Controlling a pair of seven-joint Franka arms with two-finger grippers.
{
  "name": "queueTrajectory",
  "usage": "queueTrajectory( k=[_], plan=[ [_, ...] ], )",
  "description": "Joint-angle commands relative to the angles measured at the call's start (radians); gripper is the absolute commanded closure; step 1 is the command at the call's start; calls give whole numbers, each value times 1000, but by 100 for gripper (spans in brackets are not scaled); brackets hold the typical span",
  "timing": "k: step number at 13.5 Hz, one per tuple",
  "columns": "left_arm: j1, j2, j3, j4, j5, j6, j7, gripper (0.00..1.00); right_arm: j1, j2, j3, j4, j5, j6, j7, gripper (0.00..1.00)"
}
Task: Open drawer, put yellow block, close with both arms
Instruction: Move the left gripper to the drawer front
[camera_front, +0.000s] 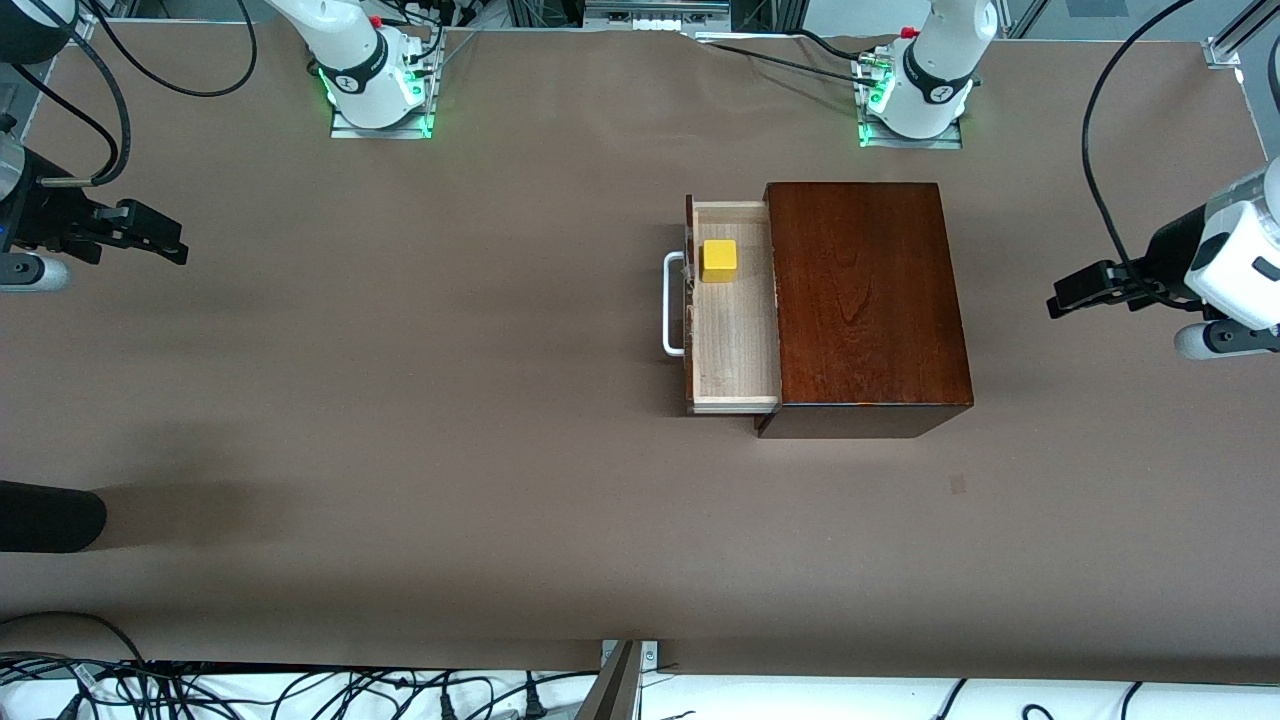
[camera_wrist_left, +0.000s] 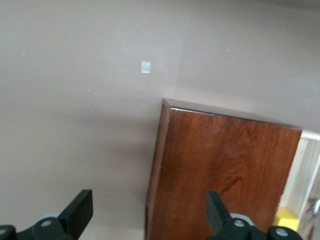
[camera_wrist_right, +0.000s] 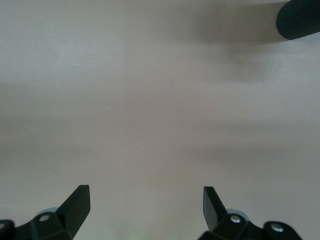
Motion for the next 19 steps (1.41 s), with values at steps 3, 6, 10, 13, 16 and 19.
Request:
queueTrajectory(
  k=[3, 6, 10, 13, 16, 19],
  plan=[
    [-159, 9, -2, 34, -81, -55, -391, 0, -19, -11, 16, 8, 4, 3, -18, 0],
    [-311, 21, 1, 33, -90, -57, -675, 0, -19, -11, 16, 13, 2, 2, -16, 0],
    [-539, 119, 6, 37, -81, -46, -1052, 0, -19, -8, 16, 13, 4, 3, -16, 0],
    [-636, 265, 9, 134, -78, -20, -1235, 0, -19, -9, 16, 13, 4, 3, -16, 0],
    [-759, 386, 16, 203, 3, 43, -1411, 0, -19, -8, 16, 13, 4, 3, -16, 0],
    [-845, 469, 19, 217, 111, 152, -1597, 0, -19, -8, 16, 13, 4, 3, -18, 0]
  ],
)
